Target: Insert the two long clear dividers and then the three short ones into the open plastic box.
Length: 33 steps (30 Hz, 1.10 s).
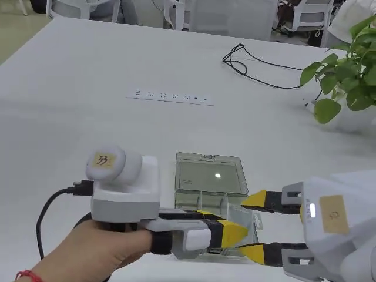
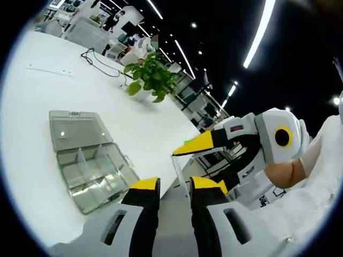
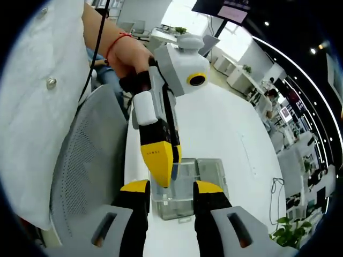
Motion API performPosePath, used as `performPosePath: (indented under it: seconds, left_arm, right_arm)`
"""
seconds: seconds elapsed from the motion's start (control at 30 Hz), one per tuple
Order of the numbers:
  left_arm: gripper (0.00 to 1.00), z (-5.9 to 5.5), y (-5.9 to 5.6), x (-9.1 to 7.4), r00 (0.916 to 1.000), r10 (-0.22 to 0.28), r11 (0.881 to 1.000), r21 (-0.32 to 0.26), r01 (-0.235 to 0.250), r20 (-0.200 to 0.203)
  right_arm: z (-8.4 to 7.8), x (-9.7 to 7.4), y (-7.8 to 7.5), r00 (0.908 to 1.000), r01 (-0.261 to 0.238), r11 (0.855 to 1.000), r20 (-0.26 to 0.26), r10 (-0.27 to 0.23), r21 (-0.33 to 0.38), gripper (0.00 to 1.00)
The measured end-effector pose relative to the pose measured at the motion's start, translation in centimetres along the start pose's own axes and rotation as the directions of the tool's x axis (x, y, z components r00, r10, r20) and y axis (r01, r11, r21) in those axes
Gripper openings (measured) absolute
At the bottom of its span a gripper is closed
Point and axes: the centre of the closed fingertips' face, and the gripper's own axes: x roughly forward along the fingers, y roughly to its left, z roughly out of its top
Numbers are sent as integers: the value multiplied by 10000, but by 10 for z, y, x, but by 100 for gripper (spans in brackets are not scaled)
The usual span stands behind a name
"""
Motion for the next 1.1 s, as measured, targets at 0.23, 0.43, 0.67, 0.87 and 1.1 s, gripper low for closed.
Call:
performPosePath:
  seconds: [0.23,0.43,0.67,0.87,1.1]
  left_arm:
    - [9,-1,-3,1,9999,-160,9995,-271,160,3]
    - [4,-2,-3,1,9998,-212,9990,-382,212,-9]
    - [0,-3,-3,3,9997,-225,9988,-440,222,-64]
    - [0,-3,-5,3,9997,-260,9980,-571,258,-26]
    - [0,-2,-1,0,10000,-22,9998,-220,22,-16]
  right_arm:
    - [1,2,1,10000,-34,9999,-87,33,-109,33]
    - [0,2,1,9999,-68,9999,-146,66,-122,33]
    - [-1,3,1,9998,-87,9998,-195,84,-187,33]
    - [-2,3,2,9997,-100,9996,-236,93,-275,33]
    - [2,1,0,9999,-138,9998,-49,137,-126,33]
